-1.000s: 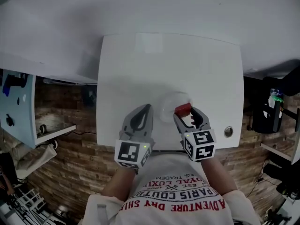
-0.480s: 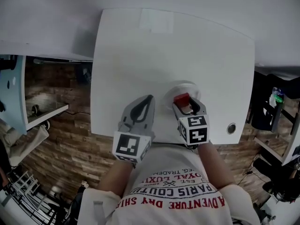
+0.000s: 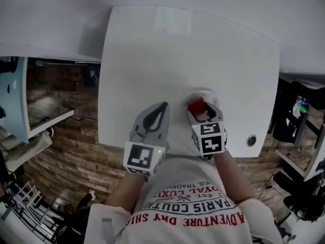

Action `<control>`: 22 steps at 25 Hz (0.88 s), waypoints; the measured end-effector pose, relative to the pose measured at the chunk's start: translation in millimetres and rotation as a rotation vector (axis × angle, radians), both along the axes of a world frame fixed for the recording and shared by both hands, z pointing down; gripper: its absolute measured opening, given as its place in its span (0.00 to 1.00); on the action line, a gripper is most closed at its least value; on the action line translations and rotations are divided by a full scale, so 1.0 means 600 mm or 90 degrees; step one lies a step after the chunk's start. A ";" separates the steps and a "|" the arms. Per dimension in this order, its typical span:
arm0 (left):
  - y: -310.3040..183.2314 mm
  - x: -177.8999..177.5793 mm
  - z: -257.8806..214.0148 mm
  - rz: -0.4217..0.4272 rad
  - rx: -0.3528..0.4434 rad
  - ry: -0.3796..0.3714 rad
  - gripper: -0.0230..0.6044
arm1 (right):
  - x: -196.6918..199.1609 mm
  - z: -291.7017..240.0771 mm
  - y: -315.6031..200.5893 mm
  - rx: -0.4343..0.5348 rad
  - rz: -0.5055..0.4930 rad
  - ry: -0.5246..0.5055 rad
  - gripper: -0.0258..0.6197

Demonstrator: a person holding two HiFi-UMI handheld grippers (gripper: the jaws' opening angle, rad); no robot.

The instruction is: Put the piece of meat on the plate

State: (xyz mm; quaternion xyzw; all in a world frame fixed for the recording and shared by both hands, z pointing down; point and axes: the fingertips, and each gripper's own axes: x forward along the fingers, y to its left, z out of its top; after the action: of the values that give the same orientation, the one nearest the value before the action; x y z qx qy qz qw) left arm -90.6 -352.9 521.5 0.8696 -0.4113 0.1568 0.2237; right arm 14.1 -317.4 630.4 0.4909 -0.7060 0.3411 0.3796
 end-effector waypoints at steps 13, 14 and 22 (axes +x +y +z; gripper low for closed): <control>0.004 0.017 -0.027 0.030 0.019 -0.004 0.05 | 0.004 -0.019 -0.009 0.016 0.048 -0.048 0.48; 0.004 0.018 -0.033 0.032 0.024 -0.003 0.05 | 0.006 -0.035 -0.013 0.035 0.065 -0.057 0.48; 0.011 0.030 -0.097 0.062 0.078 0.015 0.05 | 0.055 -0.159 -0.030 0.177 0.188 -0.044 0.11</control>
State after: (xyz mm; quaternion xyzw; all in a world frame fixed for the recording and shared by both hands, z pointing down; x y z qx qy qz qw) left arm -72.5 -346.5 463.0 0.9025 -0.3745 0.1318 0.1667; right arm 46.9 -335.4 535.3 0.6247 -0.6793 0.3092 0.2296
